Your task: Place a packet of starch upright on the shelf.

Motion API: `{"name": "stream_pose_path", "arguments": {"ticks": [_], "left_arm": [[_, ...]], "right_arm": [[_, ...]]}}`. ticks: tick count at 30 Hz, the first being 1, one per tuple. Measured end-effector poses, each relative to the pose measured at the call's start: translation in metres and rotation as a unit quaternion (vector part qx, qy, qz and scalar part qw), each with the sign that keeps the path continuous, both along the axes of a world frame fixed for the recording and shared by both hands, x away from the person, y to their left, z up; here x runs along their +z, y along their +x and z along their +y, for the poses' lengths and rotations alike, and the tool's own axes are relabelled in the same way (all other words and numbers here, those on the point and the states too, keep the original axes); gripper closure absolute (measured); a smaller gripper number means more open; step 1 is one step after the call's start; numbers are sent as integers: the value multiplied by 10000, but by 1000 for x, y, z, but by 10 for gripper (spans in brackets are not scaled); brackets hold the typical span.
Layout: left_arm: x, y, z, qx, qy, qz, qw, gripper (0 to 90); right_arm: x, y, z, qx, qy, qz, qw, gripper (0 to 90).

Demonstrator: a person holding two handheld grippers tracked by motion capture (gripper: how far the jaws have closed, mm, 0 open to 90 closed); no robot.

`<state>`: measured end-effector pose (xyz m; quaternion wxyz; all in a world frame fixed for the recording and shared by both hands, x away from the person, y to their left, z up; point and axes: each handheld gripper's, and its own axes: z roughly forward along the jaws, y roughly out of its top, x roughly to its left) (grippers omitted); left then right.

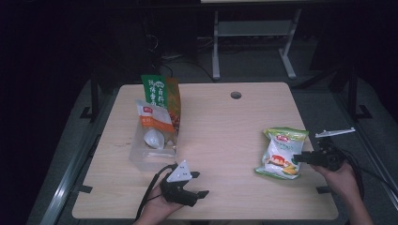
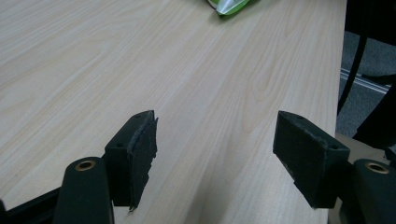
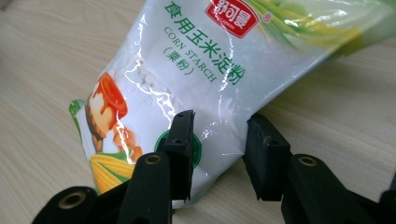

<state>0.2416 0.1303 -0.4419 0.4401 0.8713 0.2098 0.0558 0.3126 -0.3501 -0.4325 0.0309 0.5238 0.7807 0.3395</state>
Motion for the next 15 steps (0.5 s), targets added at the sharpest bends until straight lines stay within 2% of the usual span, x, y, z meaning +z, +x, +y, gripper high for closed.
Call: {"name": "stream_pose_path", "arguments": {"ticks": [2,5,9,10,13,15], "left_arm": [[0,0,0,10,-19,-2,10000,301],[0,0,0,24,-39,3,10000,301],[0,0,0,15,-29,-4,10000,301],[0,0,0,13,-32,-6,10000,301],[1,0,1,14,-40,-17,10000,302],[1,0,1,14,-36,-21,10000,302]], "right_arm": [[1,-2,4,40,-60,18,10000,684],[0,-5,10,145,-27,43,9999,727],[-1,-10,18,259,51,51,9996,732],[-1,-10,18,278,65,49,9996,702],[-3,-7,15,148,89,77,9998,464],[-5,-3,13,13,-4,121,9999,317]]}}
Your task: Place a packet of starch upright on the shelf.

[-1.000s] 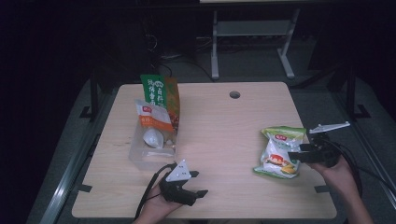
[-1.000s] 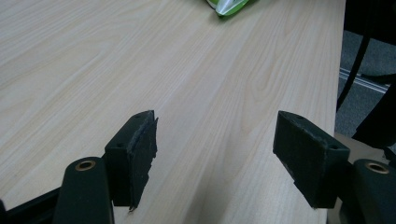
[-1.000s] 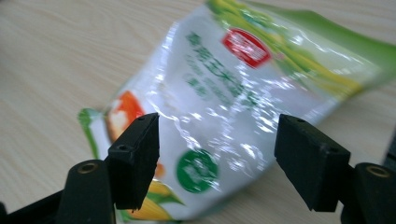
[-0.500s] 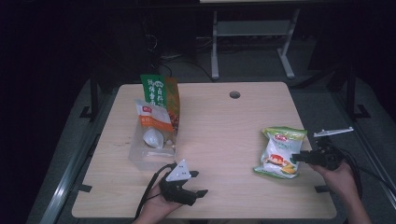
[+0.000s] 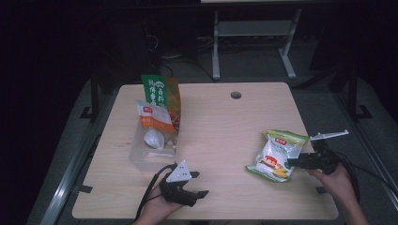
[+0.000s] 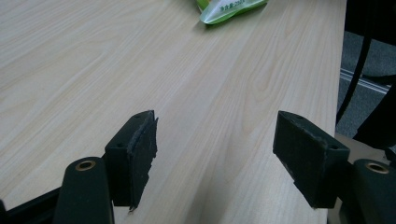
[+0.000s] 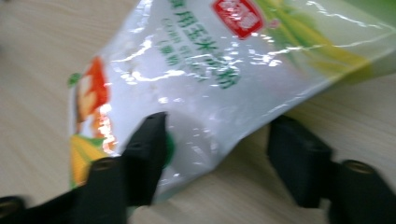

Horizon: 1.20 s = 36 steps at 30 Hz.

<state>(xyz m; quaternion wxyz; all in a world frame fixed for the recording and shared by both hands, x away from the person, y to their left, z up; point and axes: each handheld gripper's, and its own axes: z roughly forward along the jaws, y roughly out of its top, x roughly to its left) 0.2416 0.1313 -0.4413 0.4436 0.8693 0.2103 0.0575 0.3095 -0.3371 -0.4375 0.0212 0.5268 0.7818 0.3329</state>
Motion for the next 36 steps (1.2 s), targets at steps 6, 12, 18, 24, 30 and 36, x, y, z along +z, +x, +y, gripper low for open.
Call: {"name": "stream_pose_path", "arguments": {"ticks": [6,12,18,24,30,36], "left_arm": [[0,0,-1,-10,21,12,10000,301],[-1,0,-1,2,-2,19,10000,302],[-2,0,-3,-24,12,24,10000,302],[-2,2,-2,-4,-21,68,10000,302],[0,3,-3,-11,-134,119,9998,301],[6,7,-8,-65,-230,112,9997,301]], "right_arm": [[-7,16,-3,-70,333,180,9993,310],[-15,21,-2,72,1029,241,9944,615],[-12,16,6,180,897,177,9957,814],[-1,9,23,419,618,-76,9972,865],[15,-1,39,518,575,-435,9961,874],[35,-12,57,729,551,-849,9922,878]]}}
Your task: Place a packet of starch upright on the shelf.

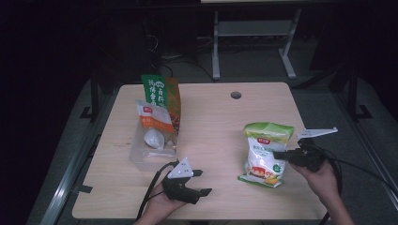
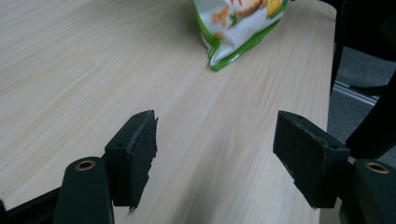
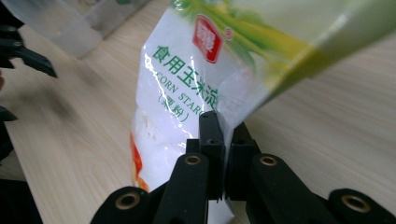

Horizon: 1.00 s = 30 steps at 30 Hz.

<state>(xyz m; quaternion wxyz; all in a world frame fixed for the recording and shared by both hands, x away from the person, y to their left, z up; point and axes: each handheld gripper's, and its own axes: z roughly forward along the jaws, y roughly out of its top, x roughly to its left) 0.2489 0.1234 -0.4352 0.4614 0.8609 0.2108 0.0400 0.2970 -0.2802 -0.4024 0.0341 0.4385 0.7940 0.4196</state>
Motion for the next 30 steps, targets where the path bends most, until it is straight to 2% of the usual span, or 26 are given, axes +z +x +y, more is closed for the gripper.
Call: {"name": "stream_pose_path", "arguments": {"ticks": [4,11,18,21,23,26,29,30], "left_arm": [[3,5,-7,-1,-75,89,9999,304],[-2,20,-29,-166,-139,331,9992,338],[2,32,-43,-235,-339,530,9977,428],[6,36,-43,-72,-435,463,9980,483],[9,39,-38,52,-449,356,9983,569],[11,44,-30,208,-541,421,9974,693],[15,47,-23,367,-405,261,9982,788],[16,47,-22,438,-337,147,9984,813]], "right_arm": [[7,-4,13,155,30,-224,9996,880],[10,-8,35,395,72,-435,9982,883],[15,-10,64,722,187,-656,9951,885],[15,-9,76,841,250,-721,9935,885],[14,-8,84,909,299,-757,9925,886],[14,-7,94,970,354,-850,9910,887],[12,-4,102,1006,389,-938,9897,887],[12,-3,106,1009,408,-953,9895,887]]}}
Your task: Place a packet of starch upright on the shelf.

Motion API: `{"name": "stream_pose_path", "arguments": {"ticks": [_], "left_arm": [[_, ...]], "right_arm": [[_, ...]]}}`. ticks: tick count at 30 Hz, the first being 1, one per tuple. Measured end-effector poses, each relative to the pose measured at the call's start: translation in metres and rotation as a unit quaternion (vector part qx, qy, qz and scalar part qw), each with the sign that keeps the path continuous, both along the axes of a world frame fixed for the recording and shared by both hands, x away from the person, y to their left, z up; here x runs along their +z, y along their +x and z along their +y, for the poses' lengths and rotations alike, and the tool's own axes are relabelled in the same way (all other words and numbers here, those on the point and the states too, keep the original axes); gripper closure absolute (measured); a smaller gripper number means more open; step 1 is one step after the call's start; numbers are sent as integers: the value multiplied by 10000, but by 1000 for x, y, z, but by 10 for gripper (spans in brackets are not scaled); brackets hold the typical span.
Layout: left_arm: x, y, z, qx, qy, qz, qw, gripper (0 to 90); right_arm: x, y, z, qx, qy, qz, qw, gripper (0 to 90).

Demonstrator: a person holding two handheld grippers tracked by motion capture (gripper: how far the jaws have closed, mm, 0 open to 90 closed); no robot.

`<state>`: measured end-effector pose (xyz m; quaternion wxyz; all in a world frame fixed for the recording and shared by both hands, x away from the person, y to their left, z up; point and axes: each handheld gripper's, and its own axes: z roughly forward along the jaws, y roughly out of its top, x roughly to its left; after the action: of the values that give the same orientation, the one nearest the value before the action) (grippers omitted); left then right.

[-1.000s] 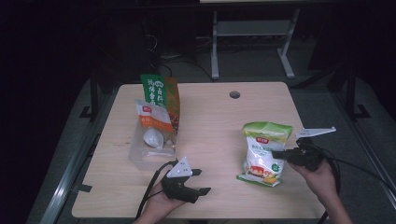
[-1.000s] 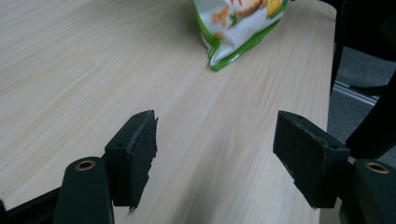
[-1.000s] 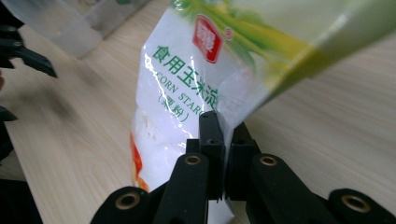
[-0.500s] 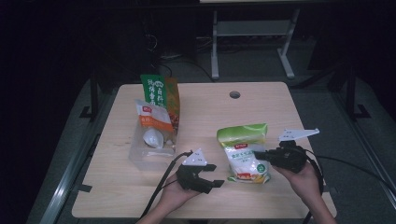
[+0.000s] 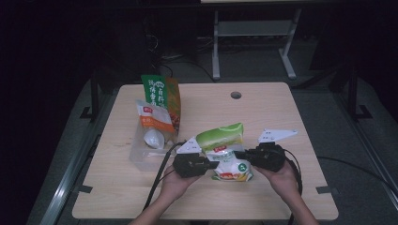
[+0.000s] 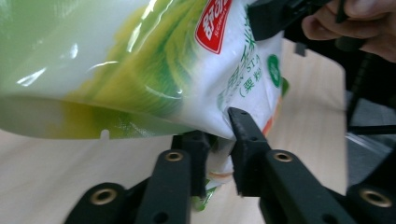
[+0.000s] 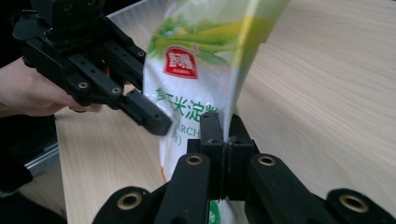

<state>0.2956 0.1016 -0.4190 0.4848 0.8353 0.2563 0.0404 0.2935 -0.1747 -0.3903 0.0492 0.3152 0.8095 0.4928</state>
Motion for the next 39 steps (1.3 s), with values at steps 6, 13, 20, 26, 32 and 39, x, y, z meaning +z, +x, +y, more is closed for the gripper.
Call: {"name": "stream_pose_path", "arguments": {"ticks": [6,13,20,26,32,39], "left_arm": [[10,-1,9,268,182,-352,9989,847],[3,-6,11,245,302,-478,9981,849],[4,-8,8,180,350,-541,9978,842],[3,-9,9,170,360,-524,9978,832],[2,-10,11,155,298,-418,9986,760],[-1,-17,17,180,369,-305,9987,631]], "right_arm": [[1,5,14,97,-15,-210,9997,882],[-9,7,22,359,-520,-196,9978,847],[-12,10,26,681,-910,132,9934,587],[-12,16,40,715,-1143,185,9907,572],[-12,14,44,658,-1276,139,9895,708],[-12,9,41,455,-1286,-9,9906,803]]}}
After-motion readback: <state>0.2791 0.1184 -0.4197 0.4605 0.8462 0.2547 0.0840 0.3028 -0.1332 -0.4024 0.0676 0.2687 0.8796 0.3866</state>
